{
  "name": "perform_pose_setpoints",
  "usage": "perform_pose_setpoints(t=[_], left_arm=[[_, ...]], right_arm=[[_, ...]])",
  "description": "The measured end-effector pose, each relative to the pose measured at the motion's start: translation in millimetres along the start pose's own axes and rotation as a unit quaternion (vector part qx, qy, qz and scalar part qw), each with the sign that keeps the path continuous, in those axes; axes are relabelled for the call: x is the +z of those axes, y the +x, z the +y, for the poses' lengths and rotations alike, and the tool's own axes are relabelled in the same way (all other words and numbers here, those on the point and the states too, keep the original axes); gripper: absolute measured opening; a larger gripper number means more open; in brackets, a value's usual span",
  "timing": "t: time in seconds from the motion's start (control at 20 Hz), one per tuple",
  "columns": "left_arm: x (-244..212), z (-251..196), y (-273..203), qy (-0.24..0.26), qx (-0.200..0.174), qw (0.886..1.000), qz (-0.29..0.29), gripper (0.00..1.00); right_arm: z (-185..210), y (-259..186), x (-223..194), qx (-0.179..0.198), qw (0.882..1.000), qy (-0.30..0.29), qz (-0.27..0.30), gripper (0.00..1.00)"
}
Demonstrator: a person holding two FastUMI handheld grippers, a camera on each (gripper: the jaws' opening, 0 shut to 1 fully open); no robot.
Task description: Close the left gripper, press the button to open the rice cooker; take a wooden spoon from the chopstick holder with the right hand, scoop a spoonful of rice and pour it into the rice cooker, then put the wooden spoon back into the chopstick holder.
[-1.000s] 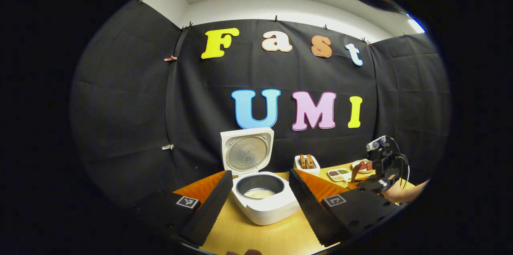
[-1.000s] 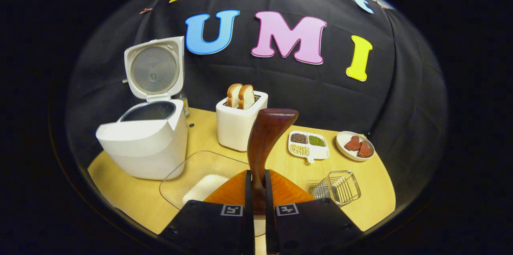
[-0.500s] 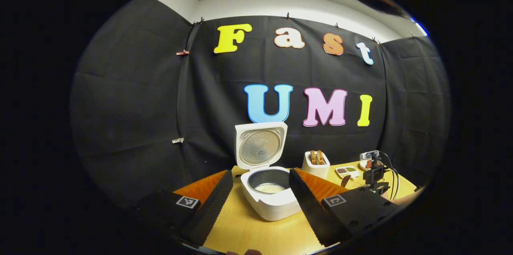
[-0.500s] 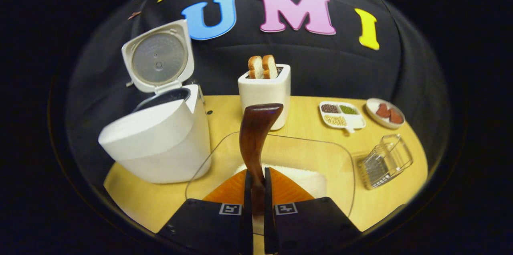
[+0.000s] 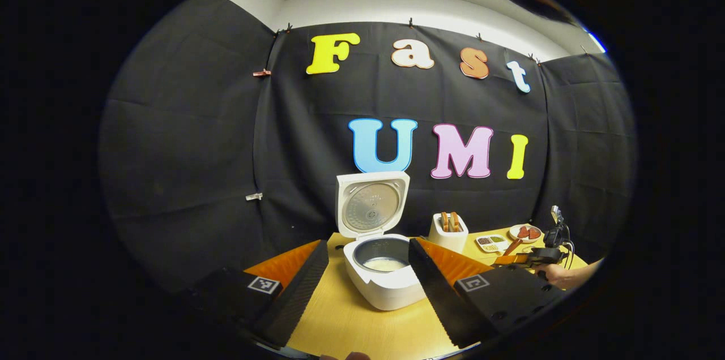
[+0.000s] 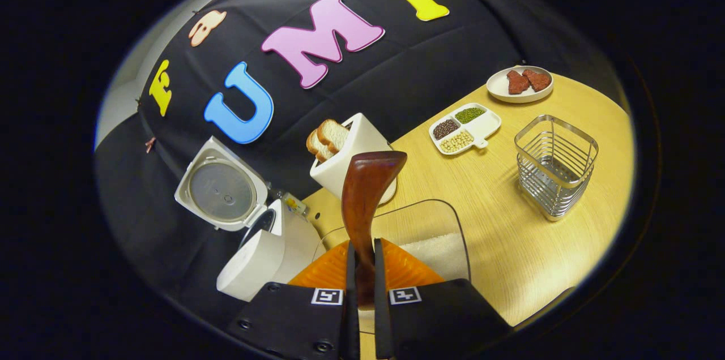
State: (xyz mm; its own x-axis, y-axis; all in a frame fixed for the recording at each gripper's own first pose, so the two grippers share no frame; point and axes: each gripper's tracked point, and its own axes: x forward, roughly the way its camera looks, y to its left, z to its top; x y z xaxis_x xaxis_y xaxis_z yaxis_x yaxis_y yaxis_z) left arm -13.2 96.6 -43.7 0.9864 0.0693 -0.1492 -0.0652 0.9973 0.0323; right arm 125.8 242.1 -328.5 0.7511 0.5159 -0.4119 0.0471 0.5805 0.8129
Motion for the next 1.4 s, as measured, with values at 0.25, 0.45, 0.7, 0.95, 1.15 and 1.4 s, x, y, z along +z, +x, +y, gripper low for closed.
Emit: perform_pose_setpoints(t=[0.25, 0.45, 0.7, 0.95, 1.15, 1.4], left_arm=[[8, -7, -8, 0.0, -0.004, 1.0, -0.012, 0.98], [8, -10, -14, 0.0, -0.003, 1.0, -0.013, 0.98], [11, -13, -19, -0.003, -0.004, 1.0, -0.018, 0.98], [9, -12, -25, -0.01, -0.004, 1.0, -0.019, 0.98], [5, -13, -28, -0.012, 0.0, 1.0, -0.017, 0.98], [4, -12, -28, -0.016, 0.007, 1.0, -0.02, 0.98]], right_arm=[[-5, -19, 31, 0.024, 0.996, 0.079, -0.027, 0.15], [-7, -34, 44, 0.034, 0.991, 0.123, -0.029, 0.15], [7, -49, 56, 0.047, 0.989, 0.137, -0.037, 0.15], [33, -59, 70, 0.073, 0.981, 0.174, -0.047, 0.14], [78, -55, 77, 0.097, 0.979, 0.173, -0.044, 0.15], [142, -47, 76, 0.125, 0.98, 0.152, -0.022, 0.15]])
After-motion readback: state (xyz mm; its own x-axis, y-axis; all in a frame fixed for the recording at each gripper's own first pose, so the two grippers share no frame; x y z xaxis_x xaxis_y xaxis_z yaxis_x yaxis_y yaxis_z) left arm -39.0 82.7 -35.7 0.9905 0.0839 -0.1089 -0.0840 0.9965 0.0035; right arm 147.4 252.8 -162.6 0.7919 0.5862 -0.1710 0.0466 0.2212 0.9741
